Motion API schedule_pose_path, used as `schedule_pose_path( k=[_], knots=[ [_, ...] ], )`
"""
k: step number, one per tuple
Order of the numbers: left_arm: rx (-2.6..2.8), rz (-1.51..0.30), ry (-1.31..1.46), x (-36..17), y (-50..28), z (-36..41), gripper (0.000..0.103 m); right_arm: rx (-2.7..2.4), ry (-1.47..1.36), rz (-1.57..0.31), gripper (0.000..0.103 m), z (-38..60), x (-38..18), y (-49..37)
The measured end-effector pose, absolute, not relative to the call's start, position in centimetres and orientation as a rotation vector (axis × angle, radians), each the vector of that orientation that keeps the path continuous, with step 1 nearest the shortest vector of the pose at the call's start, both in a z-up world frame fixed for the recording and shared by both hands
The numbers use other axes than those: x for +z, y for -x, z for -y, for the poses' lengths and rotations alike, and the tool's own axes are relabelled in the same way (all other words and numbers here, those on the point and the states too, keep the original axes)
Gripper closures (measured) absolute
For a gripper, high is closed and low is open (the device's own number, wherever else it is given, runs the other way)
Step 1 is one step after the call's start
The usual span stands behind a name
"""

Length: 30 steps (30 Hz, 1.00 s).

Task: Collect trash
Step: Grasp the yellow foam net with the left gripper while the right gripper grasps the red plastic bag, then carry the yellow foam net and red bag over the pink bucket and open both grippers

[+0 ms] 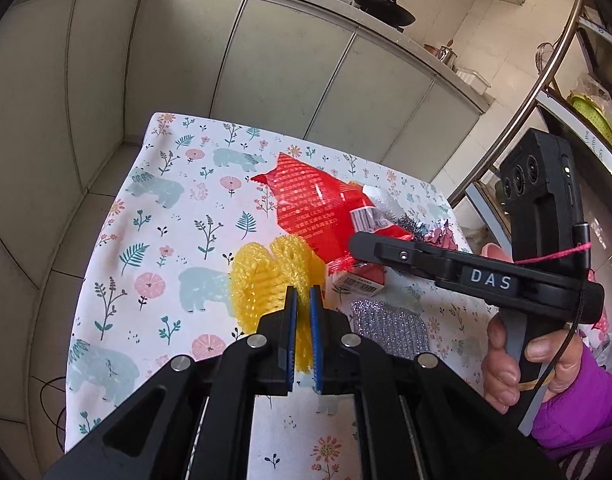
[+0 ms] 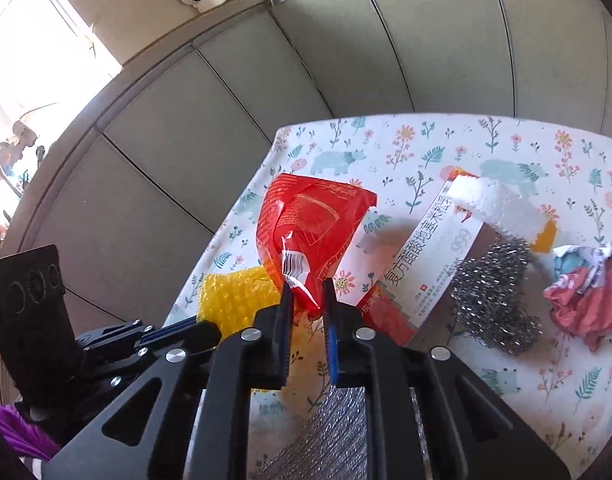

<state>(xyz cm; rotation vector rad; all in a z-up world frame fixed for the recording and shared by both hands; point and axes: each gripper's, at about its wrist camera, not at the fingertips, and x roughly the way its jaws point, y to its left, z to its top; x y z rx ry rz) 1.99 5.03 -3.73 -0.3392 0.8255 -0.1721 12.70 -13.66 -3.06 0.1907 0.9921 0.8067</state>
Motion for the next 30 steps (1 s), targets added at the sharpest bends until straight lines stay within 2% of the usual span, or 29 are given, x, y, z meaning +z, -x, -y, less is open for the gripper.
schedule_pose_path(
  k=[16, 30],
  knots=[
    [-0.236, -0.716, 0.279, 1.3, -0.6, -1.6, 0.097, 0.670, -0.217, -0.795, 0.089, 22.1, 2.3, -6.0],
    [-0.454, -0.660, 0.181, 4.7, -3.4, 8.3, 0.097, 0.367, -0.267, -0.662, 0.089, 33.2, 4.5, -1.8]
  ],
)
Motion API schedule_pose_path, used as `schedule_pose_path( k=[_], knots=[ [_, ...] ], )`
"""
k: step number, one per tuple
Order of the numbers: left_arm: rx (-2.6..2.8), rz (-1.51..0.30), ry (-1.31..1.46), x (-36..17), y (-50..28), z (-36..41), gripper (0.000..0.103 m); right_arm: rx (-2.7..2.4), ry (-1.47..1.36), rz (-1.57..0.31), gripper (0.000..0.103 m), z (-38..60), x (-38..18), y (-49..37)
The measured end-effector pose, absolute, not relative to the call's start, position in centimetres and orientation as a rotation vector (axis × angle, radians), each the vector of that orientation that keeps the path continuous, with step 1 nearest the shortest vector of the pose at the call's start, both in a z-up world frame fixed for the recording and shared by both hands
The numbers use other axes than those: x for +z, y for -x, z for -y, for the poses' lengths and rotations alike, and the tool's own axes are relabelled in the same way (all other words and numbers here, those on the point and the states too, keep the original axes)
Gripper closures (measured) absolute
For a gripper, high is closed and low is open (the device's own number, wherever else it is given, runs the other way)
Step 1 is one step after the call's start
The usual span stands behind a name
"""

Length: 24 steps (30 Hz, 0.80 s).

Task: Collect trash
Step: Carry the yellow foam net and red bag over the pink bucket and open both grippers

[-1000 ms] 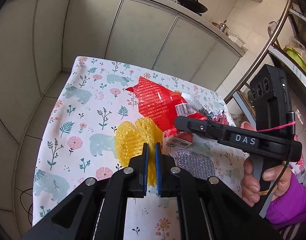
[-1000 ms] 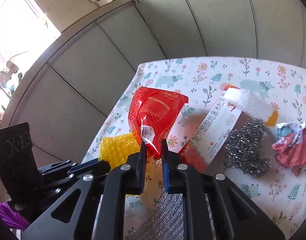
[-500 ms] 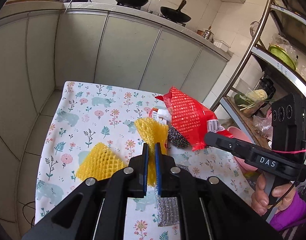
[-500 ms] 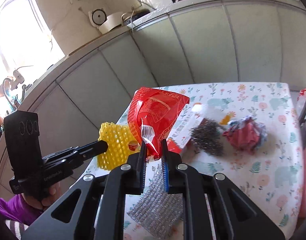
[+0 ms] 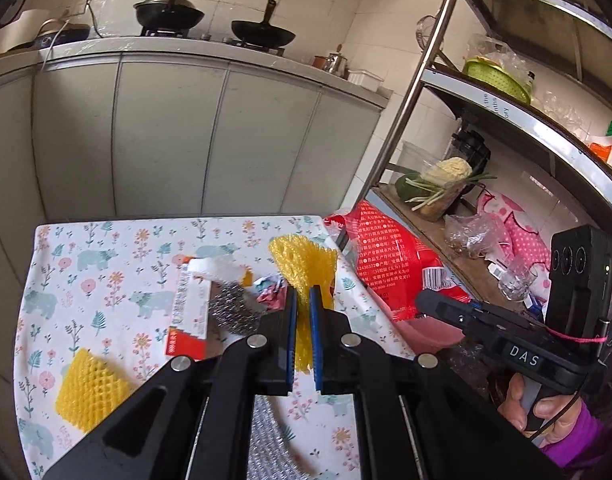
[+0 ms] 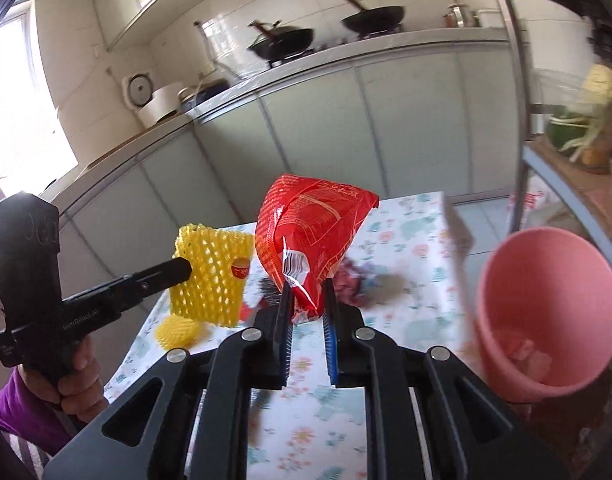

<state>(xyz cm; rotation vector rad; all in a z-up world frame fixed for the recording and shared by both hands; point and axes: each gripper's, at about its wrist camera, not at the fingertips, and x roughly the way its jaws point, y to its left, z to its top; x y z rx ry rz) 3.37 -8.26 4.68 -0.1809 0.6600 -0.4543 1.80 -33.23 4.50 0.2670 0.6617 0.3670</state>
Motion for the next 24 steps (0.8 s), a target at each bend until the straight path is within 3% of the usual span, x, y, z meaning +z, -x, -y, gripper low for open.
schedule_pose_path(
  k=[12, 24],
  knots=[
    [-0.643, -0.664, 0.136, 5.6, -7.1, 19.1, 0.097, 0.079, -0.332, -0.620, 0.089, 42.8, 3.2, -0.1],
    [-0.704, -0.775, 0.045, 1.3, -10.3, 28.3, 0.097, -0.069, -0.394, -0.713, 0.089, 47.8, -2.1, -0.9]
  ],
)
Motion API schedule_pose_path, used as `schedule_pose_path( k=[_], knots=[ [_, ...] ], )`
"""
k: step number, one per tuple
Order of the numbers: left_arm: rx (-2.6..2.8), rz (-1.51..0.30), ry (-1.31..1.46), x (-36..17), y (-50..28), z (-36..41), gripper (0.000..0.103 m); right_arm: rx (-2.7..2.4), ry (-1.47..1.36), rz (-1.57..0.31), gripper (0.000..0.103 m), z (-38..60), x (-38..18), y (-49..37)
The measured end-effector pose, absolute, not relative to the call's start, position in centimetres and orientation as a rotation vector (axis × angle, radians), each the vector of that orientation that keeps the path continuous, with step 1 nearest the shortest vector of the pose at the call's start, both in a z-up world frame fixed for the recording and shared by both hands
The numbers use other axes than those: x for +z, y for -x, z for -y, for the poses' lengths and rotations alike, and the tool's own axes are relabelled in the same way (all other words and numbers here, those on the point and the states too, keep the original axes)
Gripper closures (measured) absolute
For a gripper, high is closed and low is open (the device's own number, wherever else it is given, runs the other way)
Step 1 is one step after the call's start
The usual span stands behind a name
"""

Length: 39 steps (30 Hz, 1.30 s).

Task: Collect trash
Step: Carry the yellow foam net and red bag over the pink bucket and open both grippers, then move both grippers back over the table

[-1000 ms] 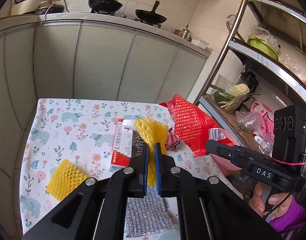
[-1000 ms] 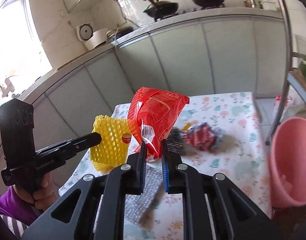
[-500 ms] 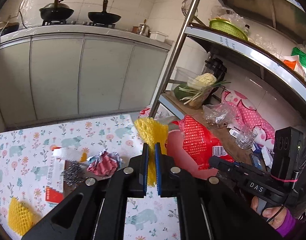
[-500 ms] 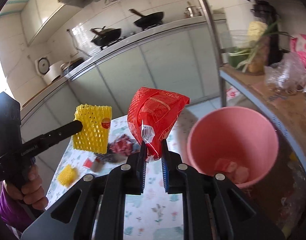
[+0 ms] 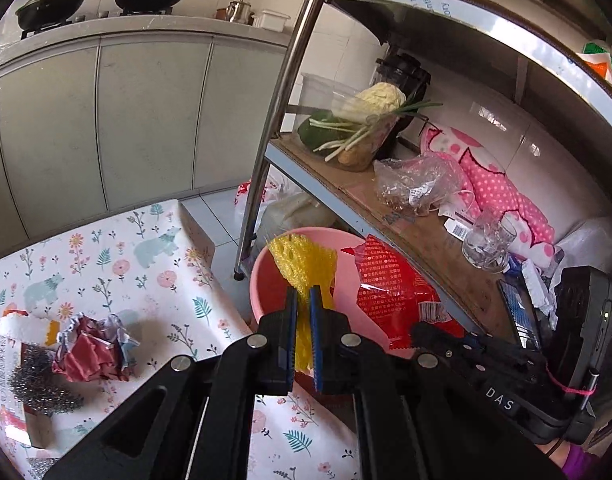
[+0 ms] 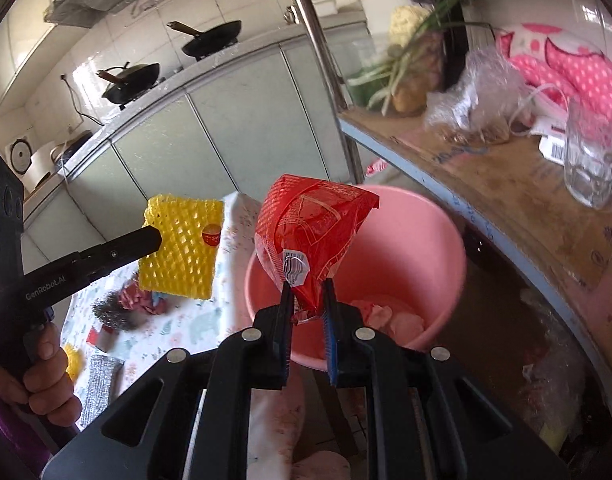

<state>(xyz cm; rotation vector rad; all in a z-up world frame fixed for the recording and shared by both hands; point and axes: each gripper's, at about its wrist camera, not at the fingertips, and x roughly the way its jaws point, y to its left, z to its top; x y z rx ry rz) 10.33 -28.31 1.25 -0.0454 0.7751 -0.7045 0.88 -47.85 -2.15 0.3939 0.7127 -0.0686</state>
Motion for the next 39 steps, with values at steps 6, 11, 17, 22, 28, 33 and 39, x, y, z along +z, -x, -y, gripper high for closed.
schedule_pose_path(
  k=[6, 11, 17, 22, 28, 33, 39],
  knots=[
    [-0.717, -0.854, 0.041, -1.5, -11.4, 30.8, 0.097, -0.099, -0.405, -0.750, 0.089, 48.8, -4.1, -1.3],
    [-0.710, -0.877, 0.011, -3.1, -11.8, 32.1, 0.097, -0.099, -0.429, -0.760, 0.089, 49.4, -5.0, -1.8],
    [-0.689, -0.871, 0.011, -3.5, -11.9, 32.3, 0.095, -0.128, -0.460, -0.798, 0.085, 49.8, -5.9, -2.4],
    [-0.677, -0.887, 0.035, -3.5, -12.2, 32.2, 0.081, -0.133, -0.465, -0.801, 0.074, 50.0, -6.4, -2.6],
    [-0.679, -0.902, 0.066, -3.2, -12.4, 31.8, 0.077, -0.127, -0.465, -0.789, 0.070, 50.1, -6.2, -2.4],
    [-0.689, -0.898, 0.070, -2.3, -12.0, 31.4, 0.067, -0.115, -0.462, -0.776, 0.070, 50.0, -5.9, -2.2],
    [-0.681, -0.882, 0.069, -1.5, -10.9, 30.6, 0.063, -0.085, -0.455, -0.755, 0.070, 49.2, -4.9, -1.8]
  ],
)
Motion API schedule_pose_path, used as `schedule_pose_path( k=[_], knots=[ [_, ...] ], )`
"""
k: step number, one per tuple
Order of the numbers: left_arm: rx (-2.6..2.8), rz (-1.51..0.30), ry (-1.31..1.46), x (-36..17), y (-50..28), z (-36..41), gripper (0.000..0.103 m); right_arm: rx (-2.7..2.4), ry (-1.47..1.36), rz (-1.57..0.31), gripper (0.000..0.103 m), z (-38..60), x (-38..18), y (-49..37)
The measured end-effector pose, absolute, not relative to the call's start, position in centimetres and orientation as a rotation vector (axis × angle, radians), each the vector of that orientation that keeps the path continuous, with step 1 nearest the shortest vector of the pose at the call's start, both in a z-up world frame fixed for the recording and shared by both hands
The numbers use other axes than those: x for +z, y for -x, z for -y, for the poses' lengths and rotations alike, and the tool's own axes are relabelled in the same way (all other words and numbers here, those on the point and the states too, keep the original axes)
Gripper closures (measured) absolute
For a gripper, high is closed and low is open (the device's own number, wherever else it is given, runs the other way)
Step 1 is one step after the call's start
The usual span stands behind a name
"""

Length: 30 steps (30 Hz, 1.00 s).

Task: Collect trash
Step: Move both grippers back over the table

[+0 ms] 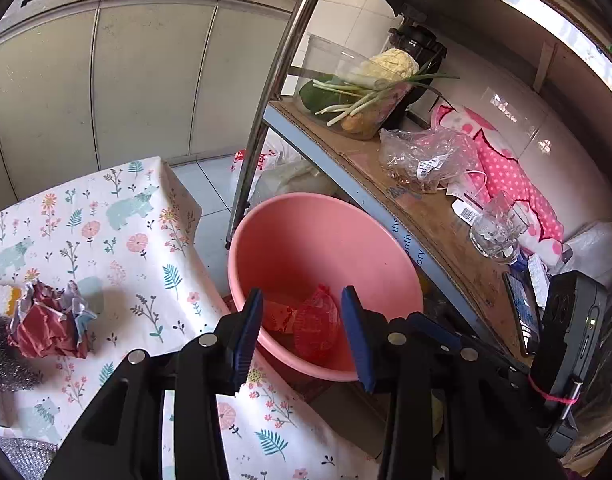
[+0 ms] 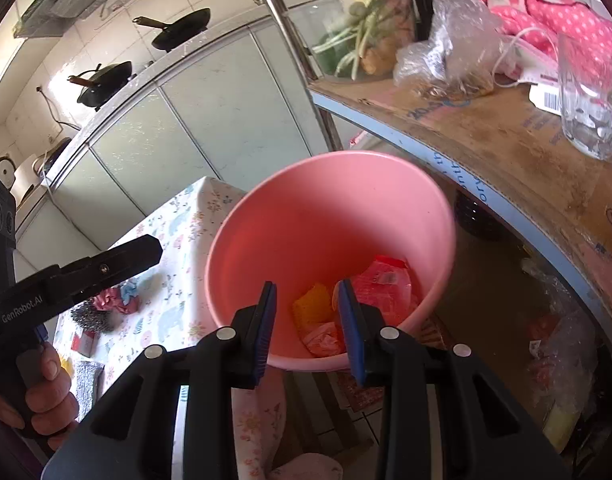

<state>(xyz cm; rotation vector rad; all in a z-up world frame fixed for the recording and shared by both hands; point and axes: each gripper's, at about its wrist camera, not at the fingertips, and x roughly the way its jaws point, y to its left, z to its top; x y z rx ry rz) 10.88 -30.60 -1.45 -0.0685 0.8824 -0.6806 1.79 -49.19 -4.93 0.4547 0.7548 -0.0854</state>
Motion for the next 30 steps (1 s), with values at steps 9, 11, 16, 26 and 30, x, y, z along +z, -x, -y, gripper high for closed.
schedule_pose_path(
  k=[9, 11, 16, 26, 30],
  knots=[
    [-0.594, -0.838, 0.034, 0.2, -8.6, 28.7, 0.063, -0.021, -0.432, -0.738, 0.070, 46.9, -3.5, -1.0],
    [-0.578, -0.824, 0.026, 0.5, -7.9, 28.0, 0.063, -0.006, -0.428, -0.737, 0.070, 46.4, -3.2, -0.9],
    [-0.529, -0.782, -0.004, 1.4, -6.0, 25.9, 0.063, 0.043, -0.415, -0.739, 0.070, 44.4, -2.7, -0.8],
    [-0.411, -0.758, -0.003, 2.0, -3.4, 20.4, 0.063, 0.176, -0.346, -0.756, 0.070, 38.1, -1.7, -0.9],
    [-0.361, -0.757, 0.011, 1.8, -2.6, 18.1, 0.063, 0.232, -0.312, -0.770, 0.070, 35.4, -1.2, -0.9]
  ],
)
